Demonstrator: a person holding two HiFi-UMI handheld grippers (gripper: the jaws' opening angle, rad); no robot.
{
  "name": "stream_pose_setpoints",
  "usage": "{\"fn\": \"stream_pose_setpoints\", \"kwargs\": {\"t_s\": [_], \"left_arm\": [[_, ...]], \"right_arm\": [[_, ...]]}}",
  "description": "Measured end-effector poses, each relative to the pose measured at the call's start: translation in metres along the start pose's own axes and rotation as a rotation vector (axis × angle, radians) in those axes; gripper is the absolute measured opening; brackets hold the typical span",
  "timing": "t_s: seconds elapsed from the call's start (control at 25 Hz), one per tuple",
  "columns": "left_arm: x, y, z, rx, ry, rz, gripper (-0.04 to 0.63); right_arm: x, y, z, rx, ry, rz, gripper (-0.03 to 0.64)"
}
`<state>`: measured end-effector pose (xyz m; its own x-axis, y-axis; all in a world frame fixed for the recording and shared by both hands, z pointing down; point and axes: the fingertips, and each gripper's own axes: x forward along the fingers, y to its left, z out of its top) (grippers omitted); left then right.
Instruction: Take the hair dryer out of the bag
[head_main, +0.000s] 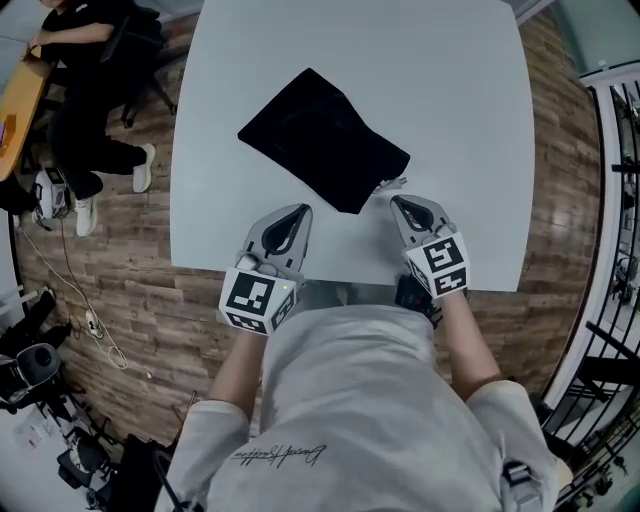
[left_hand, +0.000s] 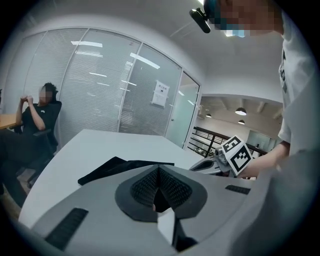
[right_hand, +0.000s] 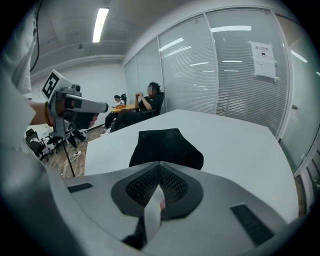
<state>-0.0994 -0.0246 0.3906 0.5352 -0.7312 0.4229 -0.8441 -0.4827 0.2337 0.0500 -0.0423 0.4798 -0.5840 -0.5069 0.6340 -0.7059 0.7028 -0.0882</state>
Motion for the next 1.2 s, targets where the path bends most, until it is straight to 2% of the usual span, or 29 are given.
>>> {"fn": "stream_pose_setpoints", "kwargs": {"t_s": [0.2, 0.44, 0.68, 0.92, 1.08, 1.2], "left_arm": [[0.006, -0.002, -0.006, -0.008, 0.029, -0.023, 0.011], [0.012, 0.001, -0.017, -0.013, 0.064, -0.039, 0.011], [0.023, 0.022, -0.026, 0.016, 0.091, -0.015, 0.011], [0.045, 0.061, -0.031, 0.03, 0.127, 0.009, 0.012], [0.065, 0.051, -0.027, 0.042, 0.142, -0.082, 0.016], [0.085, 0.019, -0.038, 0.103, 0.191, -0.193, 0.07]], "right_arm": [[0.011, -0.014, -0.011, -0.038, 0.053, -0.049, 0.025], [0.026, -0.014, -0.019, -0.05, 0.114, -0.06, 0.025], [0.035, -0.021, -0.026, -0.072, 0.155, -0.08, 0.05], [0.04, -0.026, -0.032, -0.092, 0.187, -0.083, 0.082], [0.044, -0.028, -0.032, -0.093, 0.196, -0.072, 0.089], [0.048, -0.024, -0.032, -0.095, 0.199, -0.048, 0.086]]}}
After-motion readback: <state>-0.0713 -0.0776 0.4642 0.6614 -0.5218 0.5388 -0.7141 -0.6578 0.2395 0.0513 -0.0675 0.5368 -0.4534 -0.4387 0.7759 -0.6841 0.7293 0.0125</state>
